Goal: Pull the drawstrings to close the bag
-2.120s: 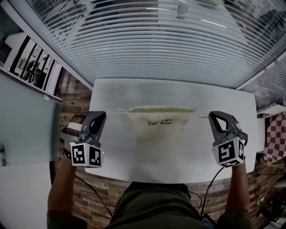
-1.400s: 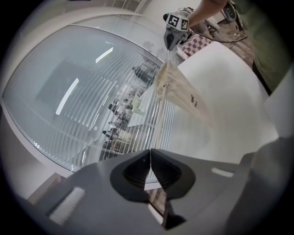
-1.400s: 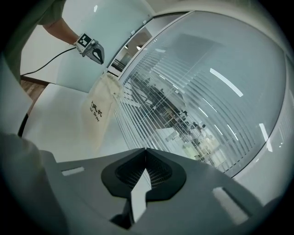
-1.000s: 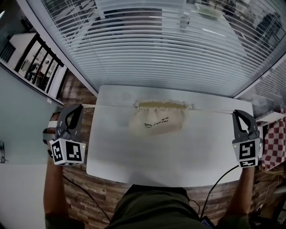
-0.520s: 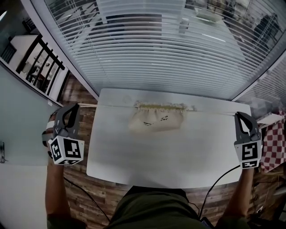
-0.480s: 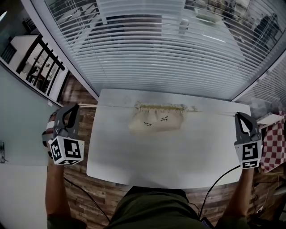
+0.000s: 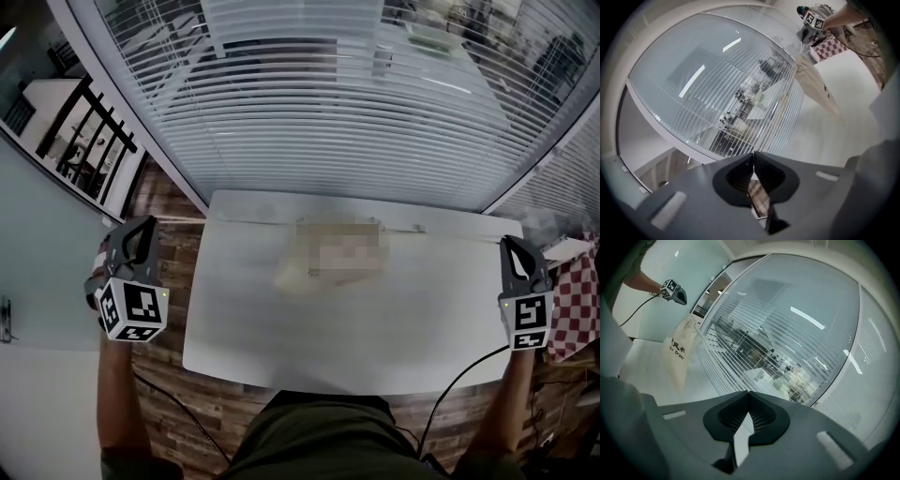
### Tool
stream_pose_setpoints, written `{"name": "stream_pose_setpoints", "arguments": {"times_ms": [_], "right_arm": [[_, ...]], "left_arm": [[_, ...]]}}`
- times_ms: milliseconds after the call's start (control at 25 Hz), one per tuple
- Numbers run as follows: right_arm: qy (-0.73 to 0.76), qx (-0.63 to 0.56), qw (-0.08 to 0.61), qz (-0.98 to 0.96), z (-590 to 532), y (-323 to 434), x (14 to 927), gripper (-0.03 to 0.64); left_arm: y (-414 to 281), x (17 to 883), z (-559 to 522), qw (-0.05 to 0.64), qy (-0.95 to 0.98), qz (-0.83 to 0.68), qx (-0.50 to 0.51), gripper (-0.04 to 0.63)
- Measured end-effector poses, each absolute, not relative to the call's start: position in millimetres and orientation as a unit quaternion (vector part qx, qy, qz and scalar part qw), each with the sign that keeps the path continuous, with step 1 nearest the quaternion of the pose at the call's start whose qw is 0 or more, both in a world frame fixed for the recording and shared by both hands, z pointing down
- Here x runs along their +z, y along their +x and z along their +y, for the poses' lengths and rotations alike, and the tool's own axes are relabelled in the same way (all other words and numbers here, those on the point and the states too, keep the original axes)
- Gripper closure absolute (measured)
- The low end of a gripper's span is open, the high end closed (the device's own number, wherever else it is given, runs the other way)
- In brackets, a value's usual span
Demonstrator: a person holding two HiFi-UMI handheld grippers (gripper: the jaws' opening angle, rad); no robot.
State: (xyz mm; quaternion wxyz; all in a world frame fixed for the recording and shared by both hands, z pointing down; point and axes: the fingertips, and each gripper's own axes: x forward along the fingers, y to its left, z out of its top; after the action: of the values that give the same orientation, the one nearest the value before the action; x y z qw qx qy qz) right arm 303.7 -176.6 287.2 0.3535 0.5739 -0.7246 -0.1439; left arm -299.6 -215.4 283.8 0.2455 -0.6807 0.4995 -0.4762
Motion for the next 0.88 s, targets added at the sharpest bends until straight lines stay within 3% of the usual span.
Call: {"name": "stream_pose_setpoints", "arguments": {"times_ms": [880], "right_arm": [[0.593, -0.155, 0.3, -0.731, -178.4, 292.1, 268.3, 0.604]], "left_arm": [[-271.9, 243.2, -226.5, 0.26, -0.69, 0.533, -0.415, 0.581]]}}
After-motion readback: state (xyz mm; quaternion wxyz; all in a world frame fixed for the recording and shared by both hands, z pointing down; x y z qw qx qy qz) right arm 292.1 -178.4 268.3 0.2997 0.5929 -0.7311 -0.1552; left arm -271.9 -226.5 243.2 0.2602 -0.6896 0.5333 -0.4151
